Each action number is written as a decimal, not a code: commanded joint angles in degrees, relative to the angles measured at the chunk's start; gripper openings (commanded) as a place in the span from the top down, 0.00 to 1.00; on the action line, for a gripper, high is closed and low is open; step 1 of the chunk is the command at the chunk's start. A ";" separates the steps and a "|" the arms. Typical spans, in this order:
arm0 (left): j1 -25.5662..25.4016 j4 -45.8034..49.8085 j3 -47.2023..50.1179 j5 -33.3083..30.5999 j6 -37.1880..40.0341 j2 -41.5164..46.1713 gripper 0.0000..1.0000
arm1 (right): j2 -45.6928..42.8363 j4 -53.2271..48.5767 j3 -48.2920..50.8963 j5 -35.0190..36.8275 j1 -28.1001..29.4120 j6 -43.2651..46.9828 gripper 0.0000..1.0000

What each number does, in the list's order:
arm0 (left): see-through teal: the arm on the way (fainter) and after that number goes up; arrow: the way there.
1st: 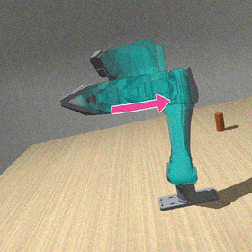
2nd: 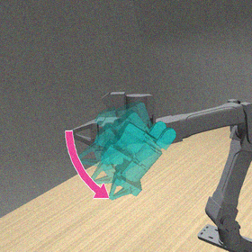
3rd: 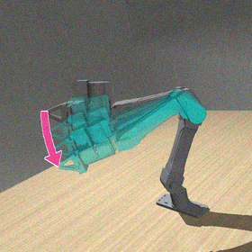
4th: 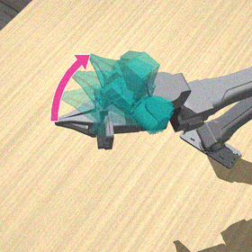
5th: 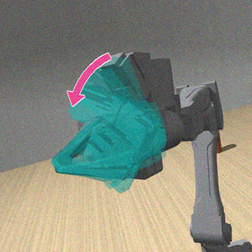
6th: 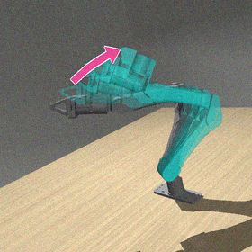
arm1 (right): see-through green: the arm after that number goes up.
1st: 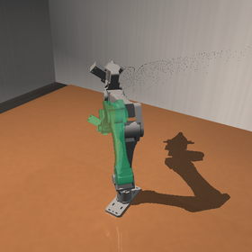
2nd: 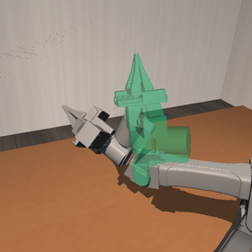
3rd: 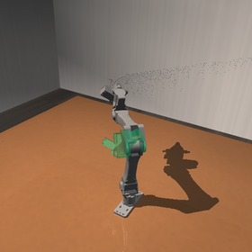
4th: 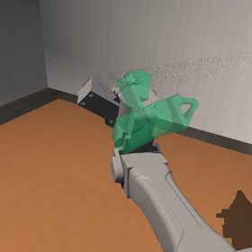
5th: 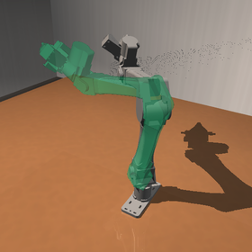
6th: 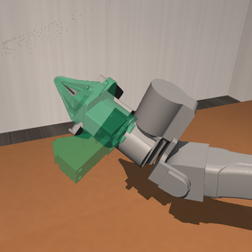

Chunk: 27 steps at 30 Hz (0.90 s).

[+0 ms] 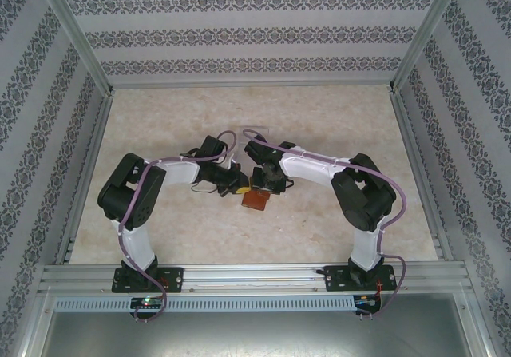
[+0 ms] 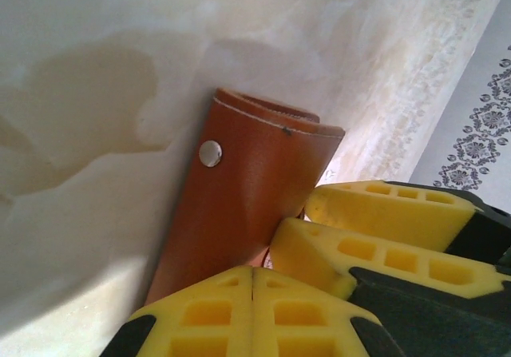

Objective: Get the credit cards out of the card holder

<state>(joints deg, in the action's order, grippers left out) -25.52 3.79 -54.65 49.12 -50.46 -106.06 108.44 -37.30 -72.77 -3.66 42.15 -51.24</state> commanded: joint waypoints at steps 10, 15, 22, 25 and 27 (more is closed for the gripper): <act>-0.87 0.93 0.75 -2.38 -1.80 -2.61 1.00 | -0.42 1.48 2.15 -0.07 0.24 -1.49 0.76; -0.85 1.30 0.80 -2.95 -1.62 -3.46 1.00 | -1.21 1.63 2.41 -0.36 0.22 -1.25 0.86; -0.89 2.18 1.01 -3.99 -1.20 -4.86 1.00 | -2.92 0.18 1.87 -0.18 0.50 -1.31 0.73; -0.86 2.63 1.01 -4.29 -0.75 -5.68 1.00 | -3.54 -0.66 1.75 -0.14 1.04 -1.58 0.61; -0.90 3.66 0.77 -4.66 -0.35 -6.10 1.00 | -3.51 -0.67 2.00 -0.20 1.18 -1.99 0.58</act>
<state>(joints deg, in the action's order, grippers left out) -25.80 3.16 -54.78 49.41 -51.29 -108.31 106.63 -35.88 -71.40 -3.79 42.26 -52.58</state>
